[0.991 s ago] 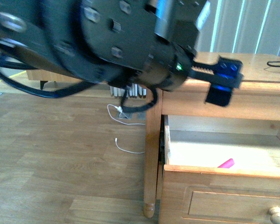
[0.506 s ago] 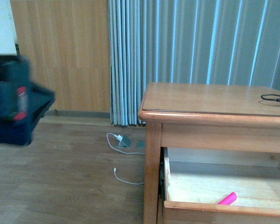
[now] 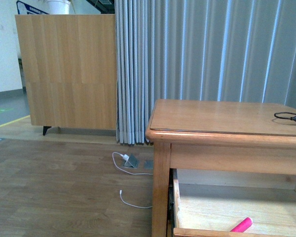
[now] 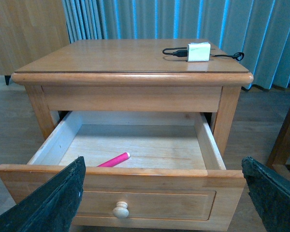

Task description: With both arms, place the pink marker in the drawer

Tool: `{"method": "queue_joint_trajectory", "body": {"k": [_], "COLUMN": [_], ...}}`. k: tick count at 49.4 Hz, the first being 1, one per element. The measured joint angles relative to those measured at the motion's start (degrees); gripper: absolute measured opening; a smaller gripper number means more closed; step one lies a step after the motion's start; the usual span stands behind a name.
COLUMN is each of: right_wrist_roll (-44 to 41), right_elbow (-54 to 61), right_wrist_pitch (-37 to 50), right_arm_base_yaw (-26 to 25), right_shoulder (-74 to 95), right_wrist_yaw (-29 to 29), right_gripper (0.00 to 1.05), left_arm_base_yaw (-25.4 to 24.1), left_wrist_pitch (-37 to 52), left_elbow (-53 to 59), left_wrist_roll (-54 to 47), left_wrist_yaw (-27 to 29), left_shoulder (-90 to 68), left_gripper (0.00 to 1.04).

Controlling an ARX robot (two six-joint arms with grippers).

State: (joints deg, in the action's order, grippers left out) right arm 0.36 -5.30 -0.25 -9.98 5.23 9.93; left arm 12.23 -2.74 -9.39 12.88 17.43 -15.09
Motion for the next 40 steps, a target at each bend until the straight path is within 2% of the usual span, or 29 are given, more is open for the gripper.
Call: {"method": "queue_joint_trajectory", "body": {"k": [4, 16, 17, 20, 22, 26, 40], "right_wrist_roll": [0.0, 0.0, 0.0, 0.0, 0.0, 0.0, 0.0], "right_elbow": [0.0, 0.0, 0.0, 0.0, 0.0, 0.0, 0.0], "right_wrist_pitch": [0.0, 0.0, 0.0, 0.0, 0.0, 0.0, 0.0], "right_arm_base_yaw": [0.0, 0.0, 0.0, 0.0, 0.0, 0.0, 0.0], "right_shoulder": [0.0, 0.0, 0.0, 0.0, 0.0, 0.0, 0.0], "right_wrist_yaw": [0.0, 0.02, 0.0, 0.0, 0.0, 0.02, 0.0], "right_gripper": [0.96, 0.96, 0.96, 0.96, 0.96, 0.96, 0.96], "left_arm_base_yaw": [-1.42, -1.66, -2.12, -7.34, -9.88, -11.85, -12.02], "left_wrist_pitch": [-0.33, -0.31, 0.11, 1.2, 1.36, 1.79, 2.05], "left_elbow": [0.22, 0.26, 0.57, 2.75, 3.41, 3.87, 6.12], "left_wrist_roll": [1.68, 2.84, 1.57, -3.54, -6.43, -9.42, -12.0], "left_wrist_yaw": [0.2, -0.57, -1.9, -12.48, -15.89, -16.5, -17.29], "left_shoulder": [1.68, 1.95, 2.84, 7.28, 9.4, 10.49, 12.11], "left_gripper": [0.99, 0.99, 0.96, 0.84, 0.77, 0.63, 0.13]}}
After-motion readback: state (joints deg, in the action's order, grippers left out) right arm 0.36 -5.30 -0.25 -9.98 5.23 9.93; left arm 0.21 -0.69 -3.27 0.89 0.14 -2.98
